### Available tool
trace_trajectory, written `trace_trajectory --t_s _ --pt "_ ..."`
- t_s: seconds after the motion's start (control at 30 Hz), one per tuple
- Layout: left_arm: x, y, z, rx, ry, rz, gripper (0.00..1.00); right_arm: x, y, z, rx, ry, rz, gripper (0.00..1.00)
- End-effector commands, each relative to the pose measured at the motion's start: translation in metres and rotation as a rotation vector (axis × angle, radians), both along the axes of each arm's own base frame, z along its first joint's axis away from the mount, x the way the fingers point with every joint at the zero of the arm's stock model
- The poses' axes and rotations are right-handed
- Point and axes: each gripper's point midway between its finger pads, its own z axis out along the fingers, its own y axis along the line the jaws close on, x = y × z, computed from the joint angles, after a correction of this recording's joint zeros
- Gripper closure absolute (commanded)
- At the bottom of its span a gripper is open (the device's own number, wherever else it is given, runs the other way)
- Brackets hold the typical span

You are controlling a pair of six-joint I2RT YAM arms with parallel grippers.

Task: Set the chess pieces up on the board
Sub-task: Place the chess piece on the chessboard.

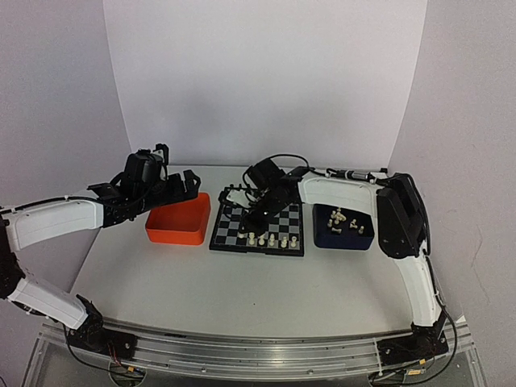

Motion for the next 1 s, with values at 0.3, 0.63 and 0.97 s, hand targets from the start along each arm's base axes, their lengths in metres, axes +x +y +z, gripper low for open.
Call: trace_trajectory --t_s 0.3,0.63,0.97 --pt "0.002 0.003 0.003 0.006 -0.003 0.018 0.0 0.007 0.01 -0.013 -0.017 -0.027 0.059 1.0" --pt "0.003 0.004 0.003 0.011 -0.006 0.023 0.0 0.007 0.006 -0.026 -0.054 -0.029 0.076 1.0" --pt "0.009 -0.003 -0.002 0.027 -0.002 0.003 0.0 0.009 0.006 -0.032 -0.069 -0.042 0.079 0.98"
